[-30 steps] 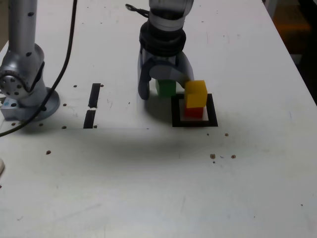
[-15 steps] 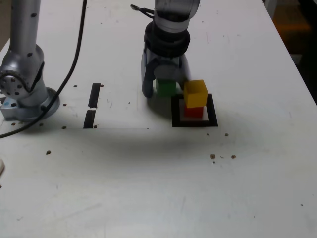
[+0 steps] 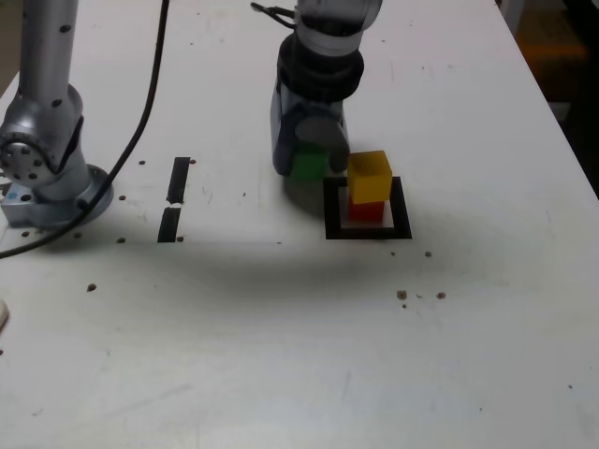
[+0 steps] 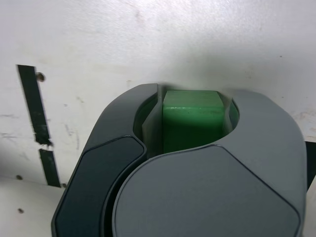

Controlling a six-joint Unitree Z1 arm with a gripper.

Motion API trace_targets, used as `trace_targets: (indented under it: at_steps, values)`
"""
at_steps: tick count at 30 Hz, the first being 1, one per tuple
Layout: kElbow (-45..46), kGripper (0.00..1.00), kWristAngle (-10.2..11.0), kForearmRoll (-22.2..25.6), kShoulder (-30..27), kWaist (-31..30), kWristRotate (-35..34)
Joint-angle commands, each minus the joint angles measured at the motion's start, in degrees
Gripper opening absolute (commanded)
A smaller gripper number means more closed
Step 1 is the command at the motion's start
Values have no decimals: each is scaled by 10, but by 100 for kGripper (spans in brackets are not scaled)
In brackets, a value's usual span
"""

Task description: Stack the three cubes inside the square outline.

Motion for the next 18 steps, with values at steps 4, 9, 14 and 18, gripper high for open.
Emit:
trace_targets:
  at_steps: [4, 9, 14, 18]
  values:
    - [-41, 17, 23, 77, -41, 3, 6]
    - [-79, 11, 31, 135, -91, -3, 13]
    - [-123, 10, 32, 195, -132, -25, 14]
    - [-176, 10, 31, 234, -135, -51, 14]
